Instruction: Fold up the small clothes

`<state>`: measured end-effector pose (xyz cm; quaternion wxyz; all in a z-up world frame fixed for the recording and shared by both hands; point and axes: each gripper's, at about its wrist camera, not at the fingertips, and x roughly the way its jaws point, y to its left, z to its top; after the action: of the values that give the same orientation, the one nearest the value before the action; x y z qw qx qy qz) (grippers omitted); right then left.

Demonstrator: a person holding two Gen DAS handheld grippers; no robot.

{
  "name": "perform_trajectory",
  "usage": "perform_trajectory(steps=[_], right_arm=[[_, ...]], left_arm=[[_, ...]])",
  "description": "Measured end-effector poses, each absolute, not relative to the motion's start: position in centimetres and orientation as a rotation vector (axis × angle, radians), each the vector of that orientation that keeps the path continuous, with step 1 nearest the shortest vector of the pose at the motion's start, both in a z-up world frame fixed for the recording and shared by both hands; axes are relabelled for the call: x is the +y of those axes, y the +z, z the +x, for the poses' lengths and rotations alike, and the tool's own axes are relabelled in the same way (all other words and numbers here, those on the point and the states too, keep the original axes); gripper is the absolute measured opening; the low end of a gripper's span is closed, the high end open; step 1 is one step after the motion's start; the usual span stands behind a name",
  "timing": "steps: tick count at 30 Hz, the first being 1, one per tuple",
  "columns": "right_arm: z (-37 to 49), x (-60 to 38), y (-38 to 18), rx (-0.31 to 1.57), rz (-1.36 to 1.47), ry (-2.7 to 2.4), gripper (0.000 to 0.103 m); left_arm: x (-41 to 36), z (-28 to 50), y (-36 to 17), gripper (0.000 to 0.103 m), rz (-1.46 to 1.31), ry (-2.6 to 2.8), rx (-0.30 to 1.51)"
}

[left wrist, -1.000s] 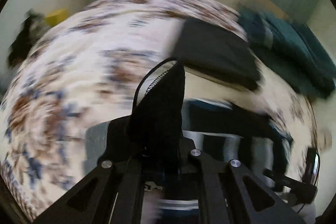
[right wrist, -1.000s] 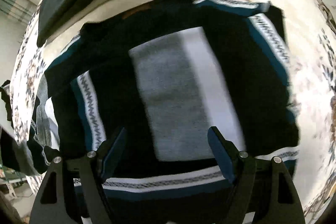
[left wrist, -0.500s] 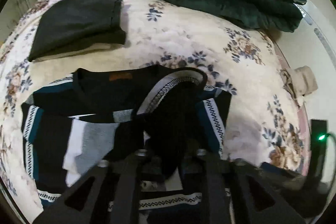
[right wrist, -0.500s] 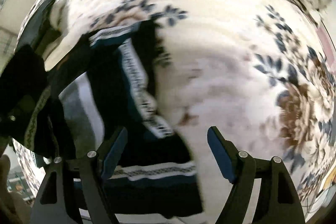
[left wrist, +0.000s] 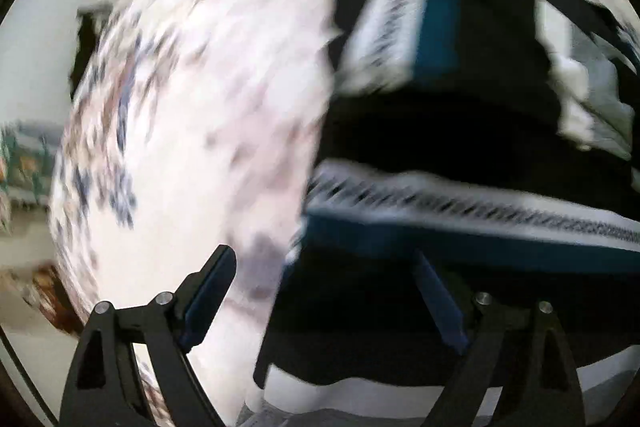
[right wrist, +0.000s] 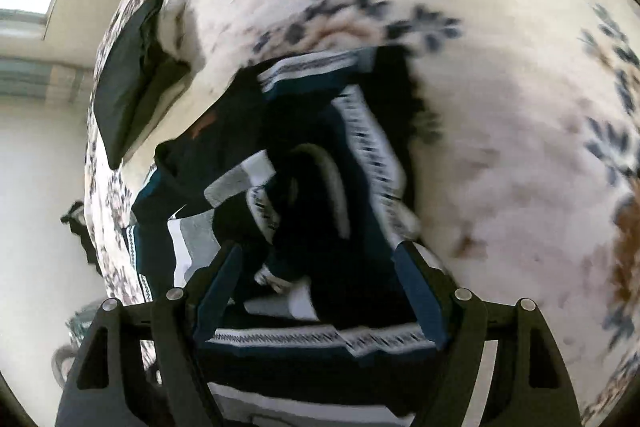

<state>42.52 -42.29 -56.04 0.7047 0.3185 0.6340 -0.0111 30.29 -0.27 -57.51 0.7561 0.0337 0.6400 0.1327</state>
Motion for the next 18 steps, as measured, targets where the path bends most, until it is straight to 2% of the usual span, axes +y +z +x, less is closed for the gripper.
perform_trajectory(steps=[3,4,5,6,12,17,18], right_arm=[[45.0,-40.0,-58.3,1.466,0.679,0.01,0.08],[45.6,-39.4,-59.0,1.474,0.676,0.023,0.078],[46.2,-38.7,-59.7,1.479,0.676,0.055,0.053],[46.6,-38.0,-60.1,1.504,0.661,0.059,0.002],[45.5,-41.0,-54.5,1.329,0.58,-0.086,0.003],[45.0,-43.1,-58.2,1.526,0.533,-0.136,0.005],[45.1,-43.0,-58.4,1.557,0.525,-0.14,0.011]], left_arm=[[0.7,29.6,-58.4,0.09,-0.017,0.268,1.396],[0.7,29.6,-58.8,0.095,-0.023,0.268,1.403],[0.7,29.7,-59.1,0.097,-0.029,0.27,1.409],[0.8,29.8,-59.5,0.103,-0.035,0.272,1.417],[2.1,30.1,-60.7,0.103,-0.161,0.267,1.435],[3.0,29.9,-59.7,0.103,-0.193,0.234,1.463],[3.6,30.2,-59.0,0.103,-0.217,0.235,1.462]])
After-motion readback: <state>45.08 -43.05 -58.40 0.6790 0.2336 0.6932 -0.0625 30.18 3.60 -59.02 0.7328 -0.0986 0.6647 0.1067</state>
